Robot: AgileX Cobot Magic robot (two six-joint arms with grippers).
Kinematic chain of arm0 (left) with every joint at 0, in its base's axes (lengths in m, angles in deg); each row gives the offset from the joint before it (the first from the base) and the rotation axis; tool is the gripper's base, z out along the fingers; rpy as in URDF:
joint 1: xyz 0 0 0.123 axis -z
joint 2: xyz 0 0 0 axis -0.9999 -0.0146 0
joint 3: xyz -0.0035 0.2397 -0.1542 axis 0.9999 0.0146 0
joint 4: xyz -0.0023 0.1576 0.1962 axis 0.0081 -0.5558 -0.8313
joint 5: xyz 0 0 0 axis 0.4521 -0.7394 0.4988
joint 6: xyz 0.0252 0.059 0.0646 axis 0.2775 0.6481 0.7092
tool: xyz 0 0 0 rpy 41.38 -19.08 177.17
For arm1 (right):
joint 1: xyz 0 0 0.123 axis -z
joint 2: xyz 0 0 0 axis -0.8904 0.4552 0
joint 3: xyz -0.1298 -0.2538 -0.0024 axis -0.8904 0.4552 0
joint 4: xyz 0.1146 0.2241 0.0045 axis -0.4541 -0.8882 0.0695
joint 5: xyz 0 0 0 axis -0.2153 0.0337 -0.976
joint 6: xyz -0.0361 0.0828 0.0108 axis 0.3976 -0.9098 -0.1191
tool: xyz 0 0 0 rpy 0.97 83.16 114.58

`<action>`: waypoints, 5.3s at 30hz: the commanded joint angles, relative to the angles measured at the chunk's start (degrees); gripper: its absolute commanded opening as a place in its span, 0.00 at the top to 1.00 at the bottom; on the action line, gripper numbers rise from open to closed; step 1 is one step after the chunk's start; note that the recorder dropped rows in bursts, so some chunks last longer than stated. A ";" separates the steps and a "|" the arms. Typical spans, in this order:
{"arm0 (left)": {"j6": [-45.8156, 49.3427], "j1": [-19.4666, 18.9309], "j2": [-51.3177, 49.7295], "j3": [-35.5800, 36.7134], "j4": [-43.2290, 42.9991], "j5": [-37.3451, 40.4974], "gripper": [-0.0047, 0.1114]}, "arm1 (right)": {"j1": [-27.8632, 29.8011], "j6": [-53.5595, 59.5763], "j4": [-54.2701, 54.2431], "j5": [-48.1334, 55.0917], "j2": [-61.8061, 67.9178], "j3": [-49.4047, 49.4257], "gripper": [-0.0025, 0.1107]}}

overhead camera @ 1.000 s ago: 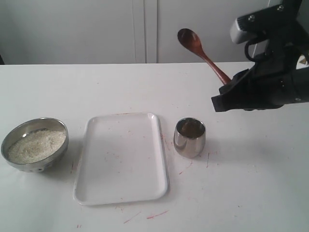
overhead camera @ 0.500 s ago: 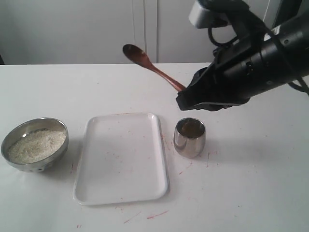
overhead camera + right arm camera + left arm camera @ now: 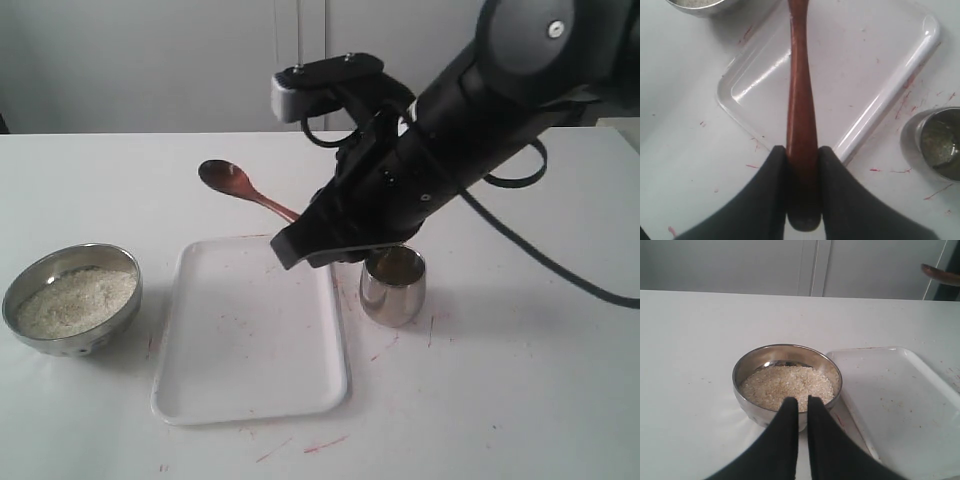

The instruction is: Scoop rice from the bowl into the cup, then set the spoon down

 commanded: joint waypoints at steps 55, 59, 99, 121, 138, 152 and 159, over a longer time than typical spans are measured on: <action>-0.11 0.13 0.24 -0.19 0.52 -0.29 0.84 | -3.89 -5.99 0.59 -6.30 19.21 -2.18 0.98; -0.11 0.13 0.24 -0.19 0.52 -0.29 0.84 | -3.89 -6.09 0.59 -6.95 20.74 -2.18 0.98; -0.11 0.13 0.24 -0.19 0.52 -0.29 0.84 | -3.89 -6.40 -0.01 -7.99 26.31 -4.79 0.88; -0.11 0.13 0.24 -0.19 0.52 -0.29 0.84 | -3.89 -6.95 0.12 -10.49 25.31 -4.79 0.76; -0.11 0.13 0.24 -0.19 0.52 -0.29 0.84 | -3.89 -3.30 1.74 -22.78 2.74 1.18 0.98; -0.11 0.13 0.24 -0.19 0.52 -0.29 0.84 | -3.89 -0.94 1.87 -30.45 -26.27 22.35 0.98; -0.11 0.13 0.24 -0.19 0.52 -0.29 0.84 | -3.89 -1.05 1.32 -32.75 -41.66 33.73 0.98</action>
